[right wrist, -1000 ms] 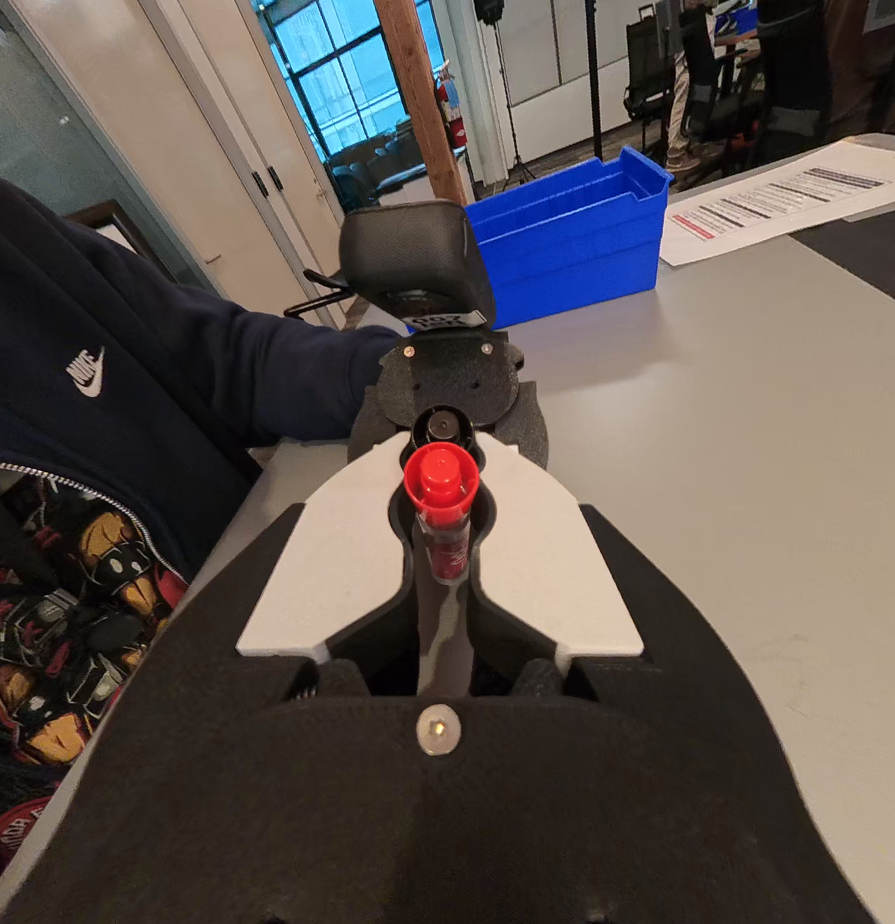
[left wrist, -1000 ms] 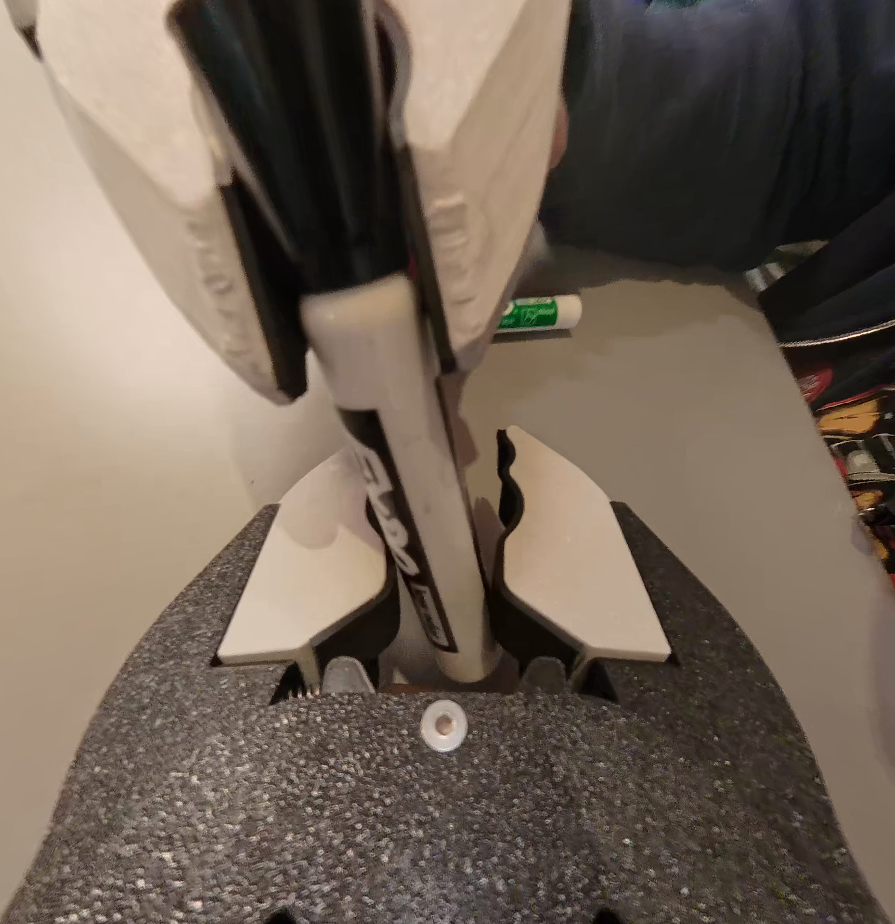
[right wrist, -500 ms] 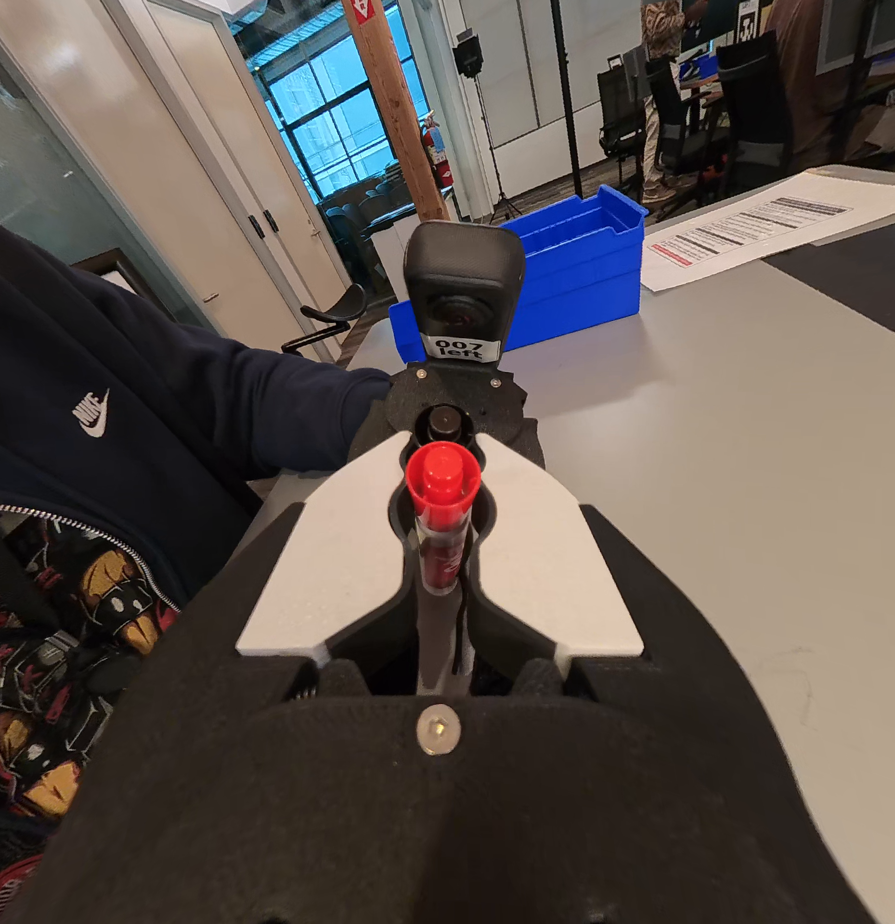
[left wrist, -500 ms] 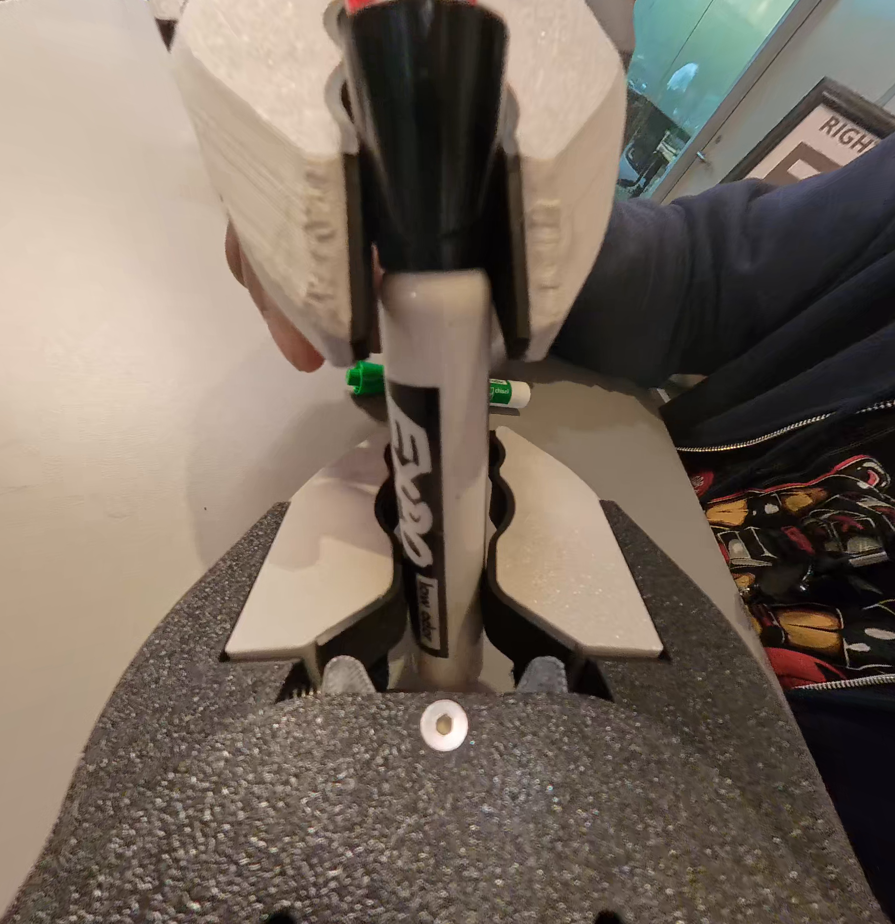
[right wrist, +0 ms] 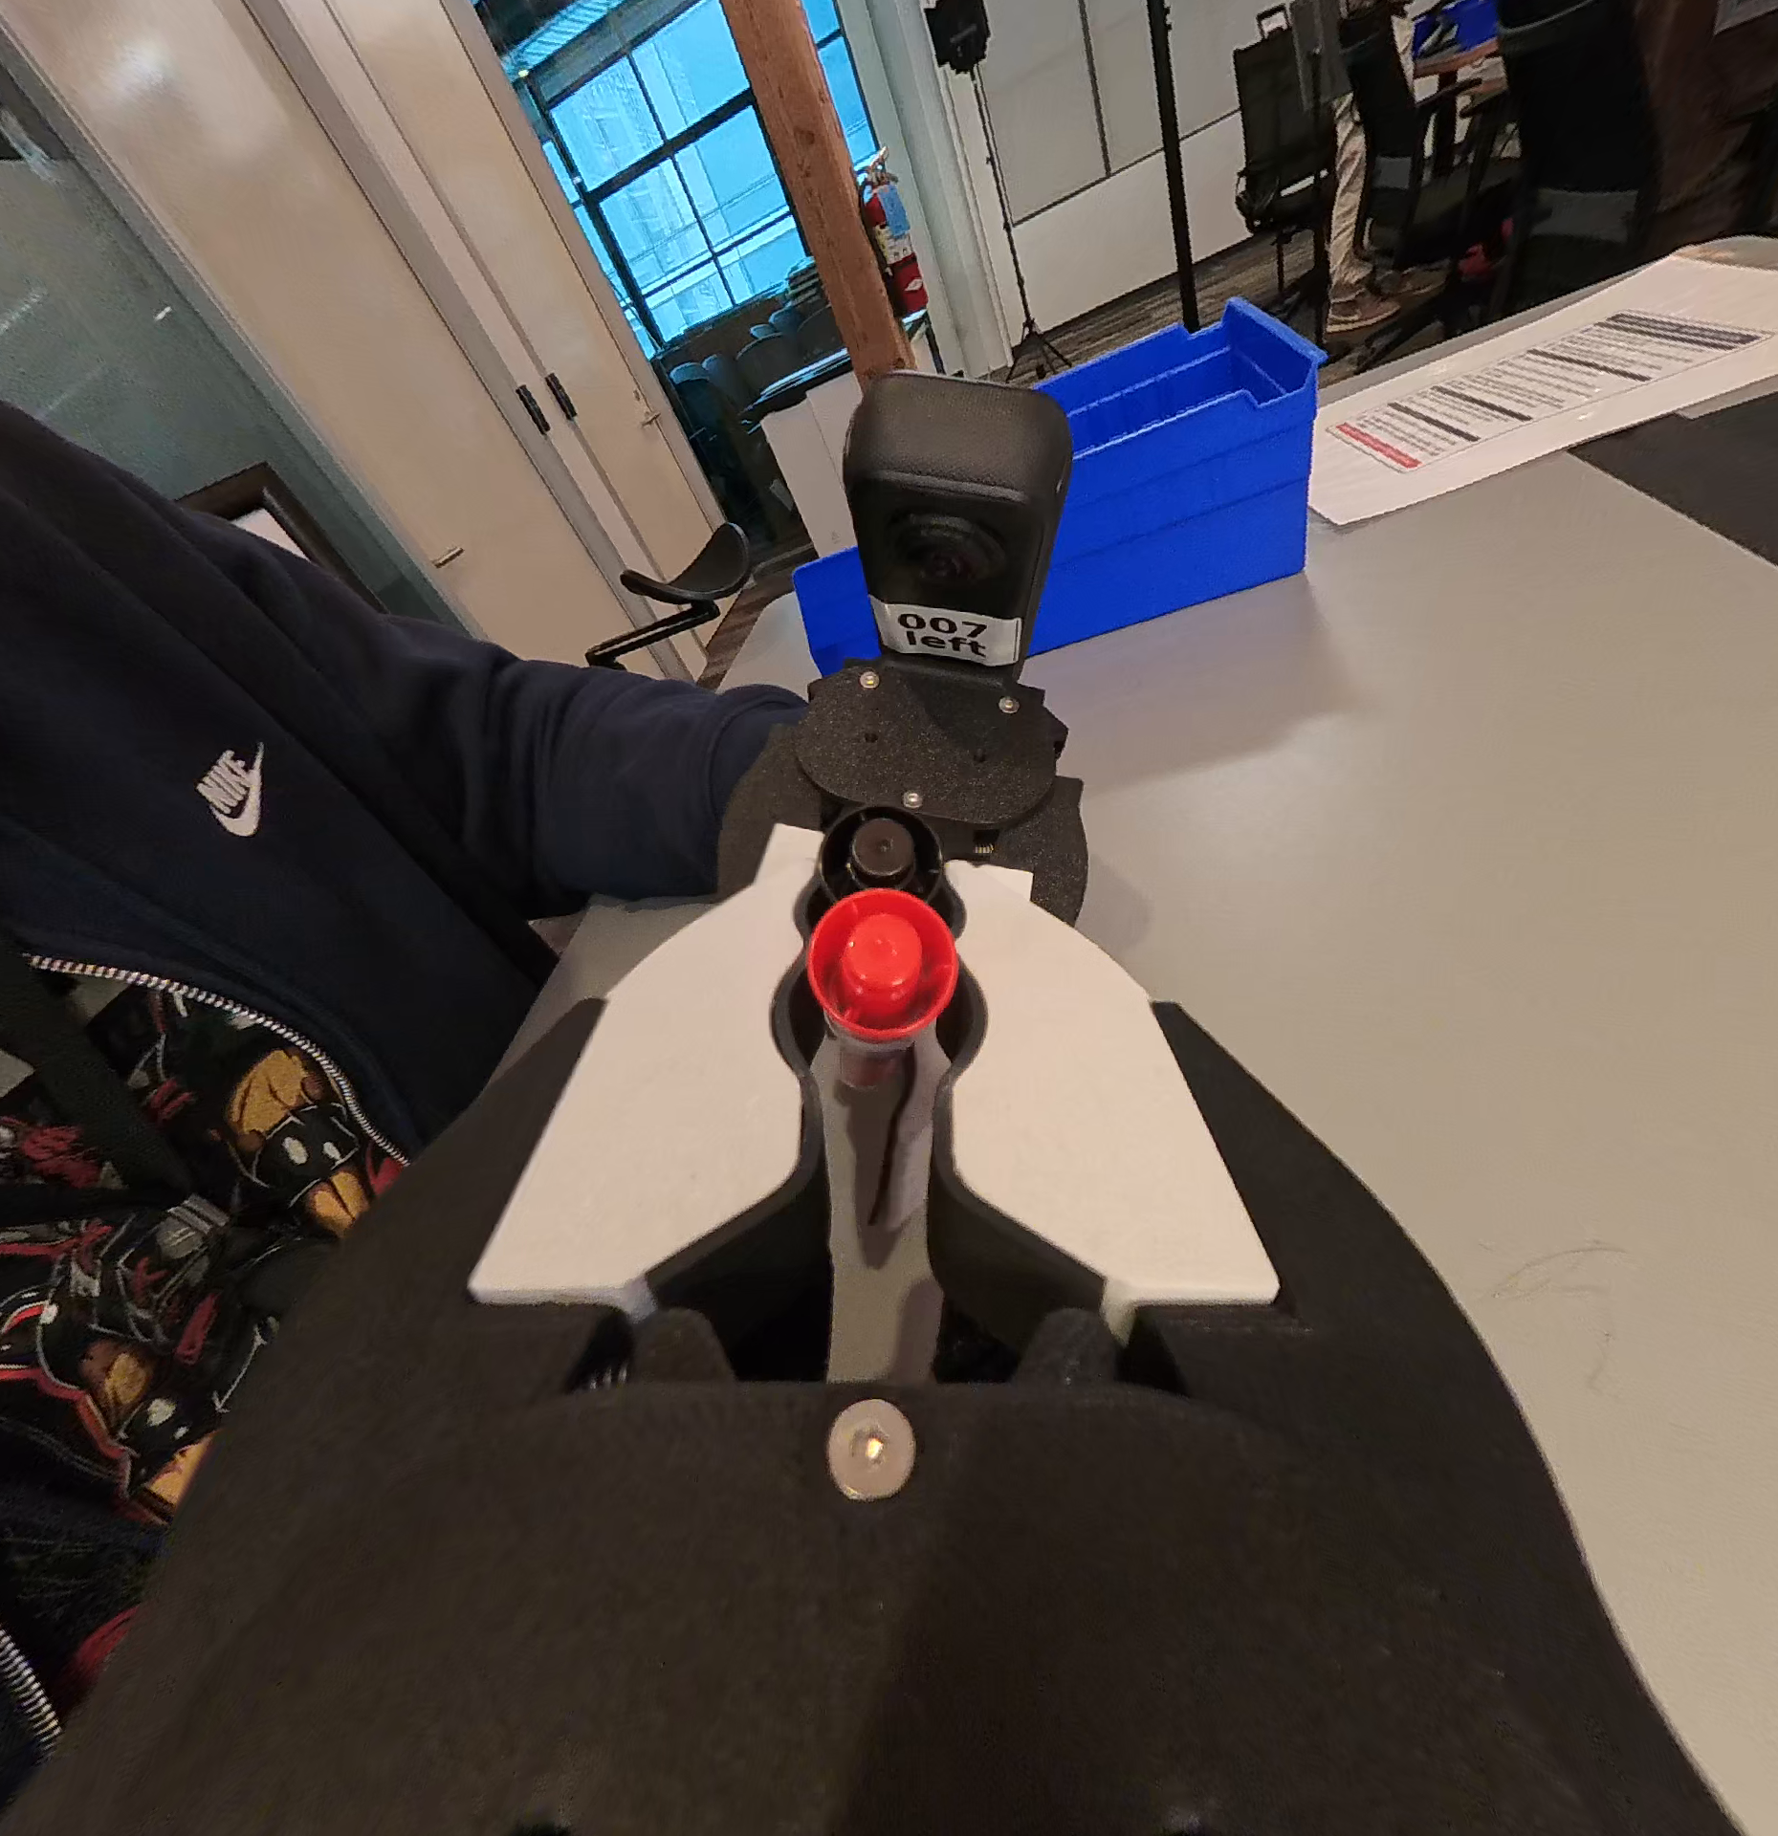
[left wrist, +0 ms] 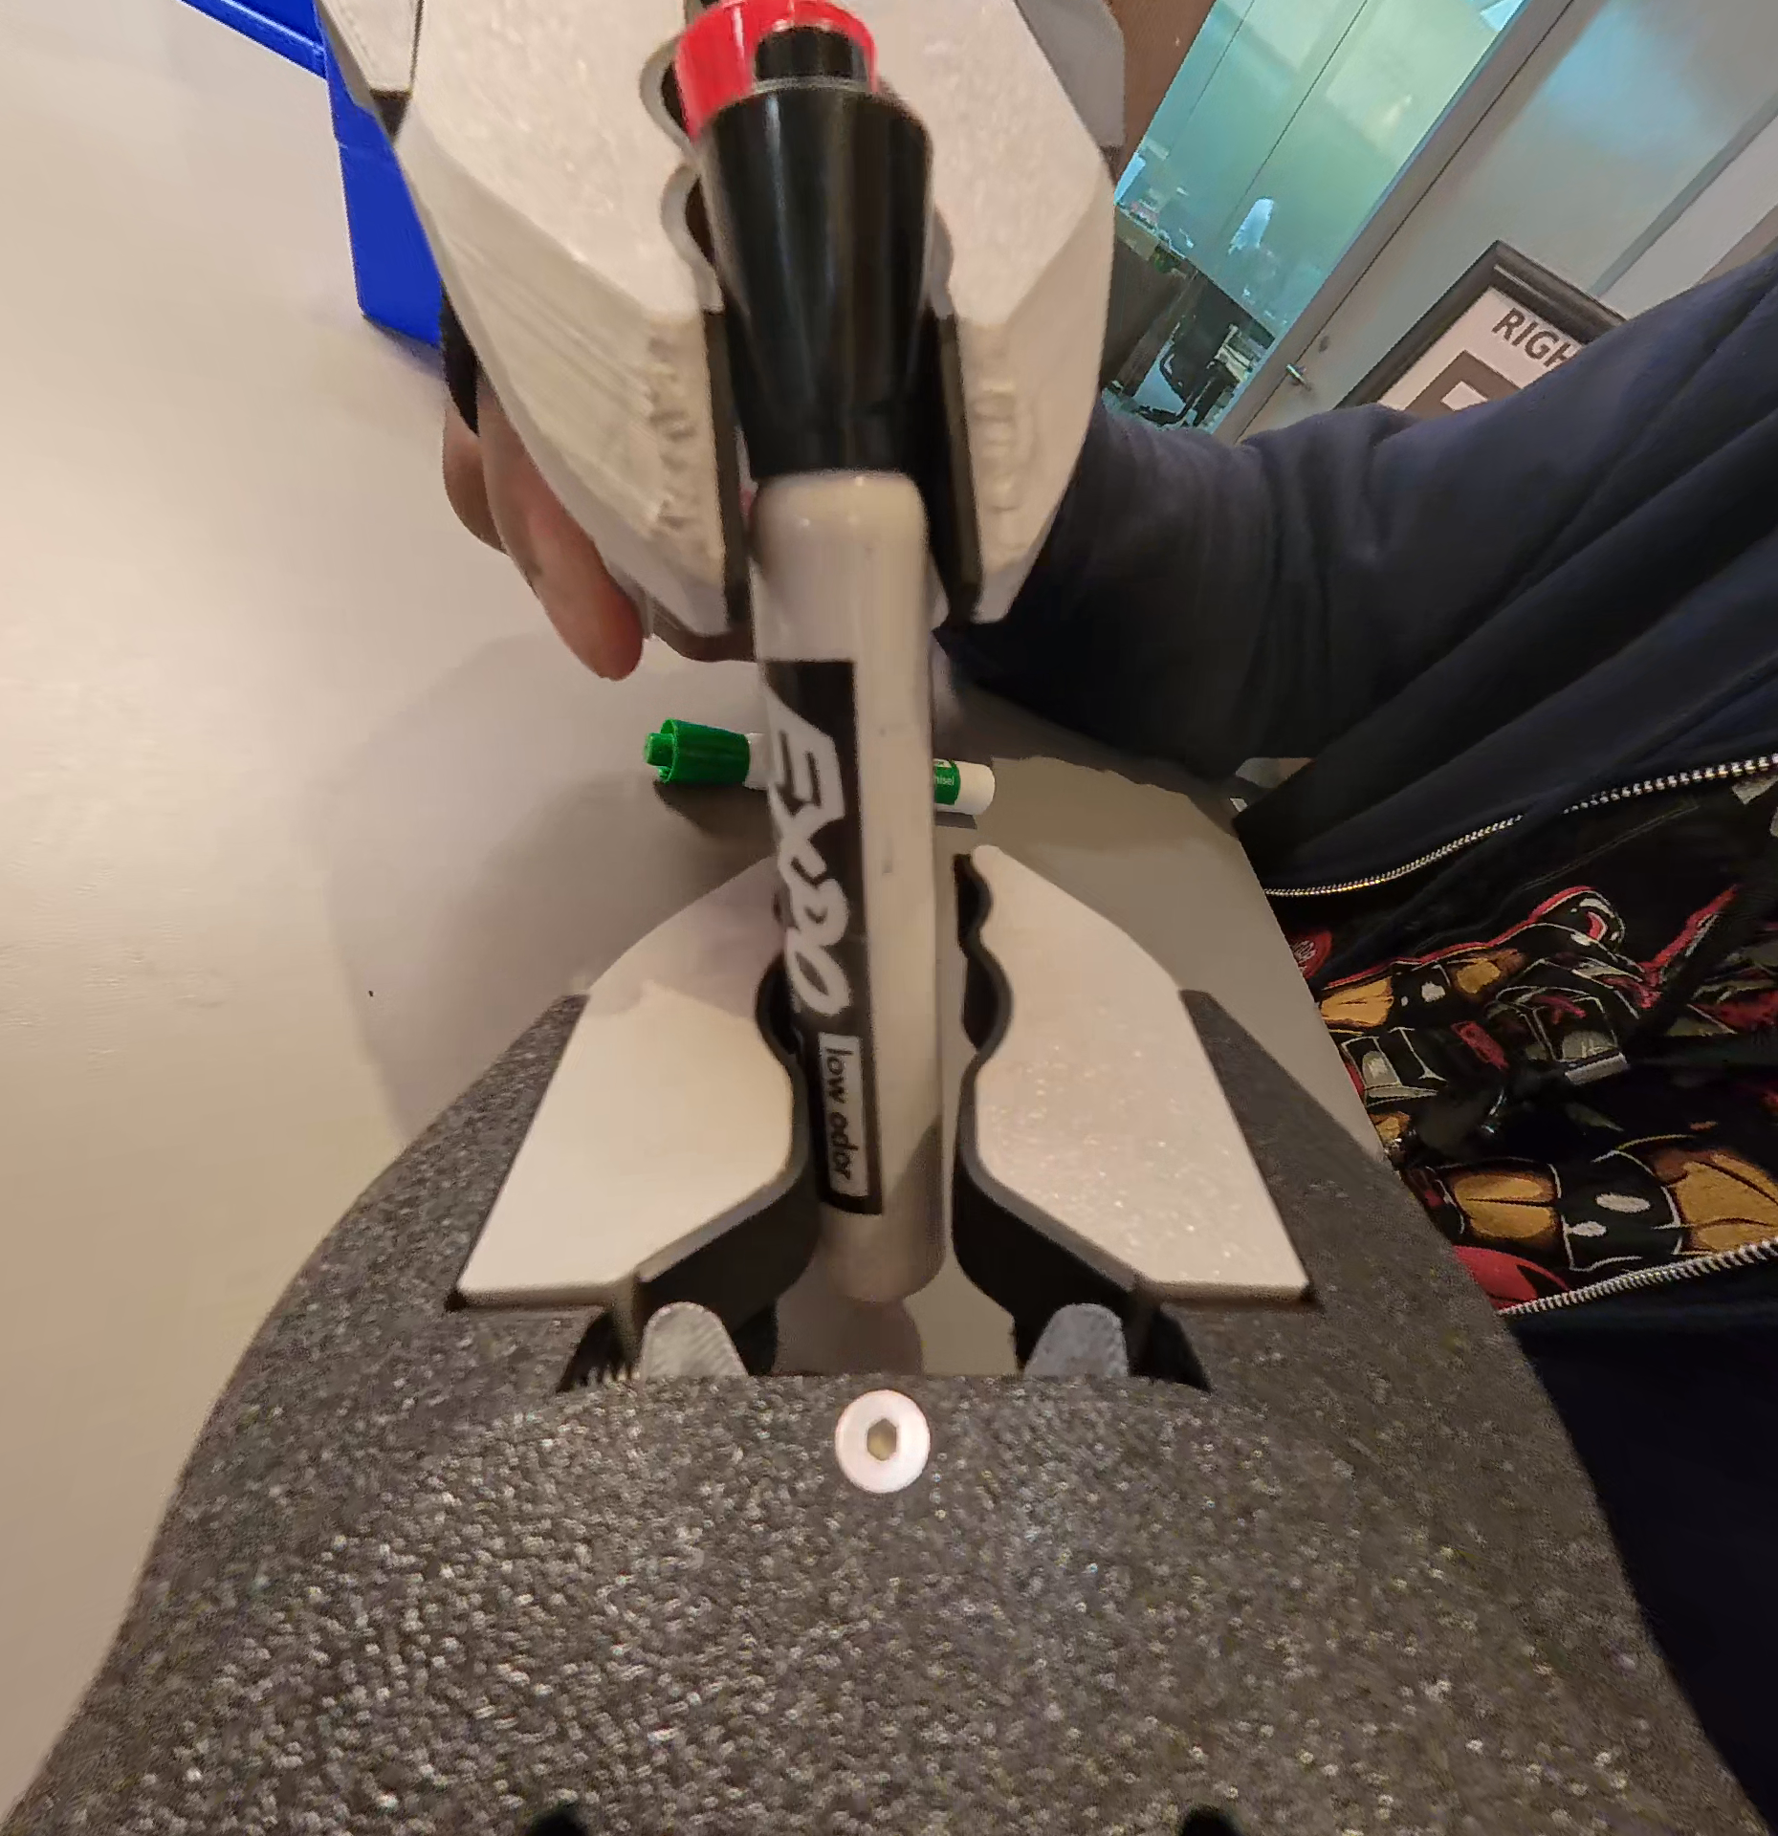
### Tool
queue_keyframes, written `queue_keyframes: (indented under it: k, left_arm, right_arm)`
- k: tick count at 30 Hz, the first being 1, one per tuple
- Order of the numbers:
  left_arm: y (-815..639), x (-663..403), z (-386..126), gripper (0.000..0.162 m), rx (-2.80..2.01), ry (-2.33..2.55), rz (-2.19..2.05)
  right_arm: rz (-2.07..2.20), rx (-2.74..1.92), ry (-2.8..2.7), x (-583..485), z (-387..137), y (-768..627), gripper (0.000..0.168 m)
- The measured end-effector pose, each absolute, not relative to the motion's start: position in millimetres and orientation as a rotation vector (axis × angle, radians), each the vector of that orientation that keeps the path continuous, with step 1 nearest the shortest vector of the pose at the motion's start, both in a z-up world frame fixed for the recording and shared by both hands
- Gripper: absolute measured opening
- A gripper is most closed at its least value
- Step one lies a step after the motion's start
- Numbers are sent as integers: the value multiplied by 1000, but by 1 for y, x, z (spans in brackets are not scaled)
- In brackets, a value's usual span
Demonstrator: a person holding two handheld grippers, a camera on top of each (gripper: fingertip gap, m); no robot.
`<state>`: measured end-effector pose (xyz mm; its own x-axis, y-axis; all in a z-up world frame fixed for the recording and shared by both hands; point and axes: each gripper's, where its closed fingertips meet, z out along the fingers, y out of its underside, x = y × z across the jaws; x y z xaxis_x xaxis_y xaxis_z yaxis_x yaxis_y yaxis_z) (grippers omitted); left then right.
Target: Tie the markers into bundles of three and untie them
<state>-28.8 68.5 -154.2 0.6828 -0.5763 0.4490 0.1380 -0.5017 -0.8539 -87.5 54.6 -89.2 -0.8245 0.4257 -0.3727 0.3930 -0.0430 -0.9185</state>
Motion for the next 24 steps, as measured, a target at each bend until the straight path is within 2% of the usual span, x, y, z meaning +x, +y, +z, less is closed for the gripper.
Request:
queue_keyframes:
  k: [1,24]
  left_arm:
    - [69,-29,-154,22,-1905,339,-913]
    - [85,-30,-141,20,-1802,172,-949]
  right_arm:
    - [2061,-920,-2157,-87,-88,54,17]
    - [2098,-1038,-2031,-99,-82,60,20]
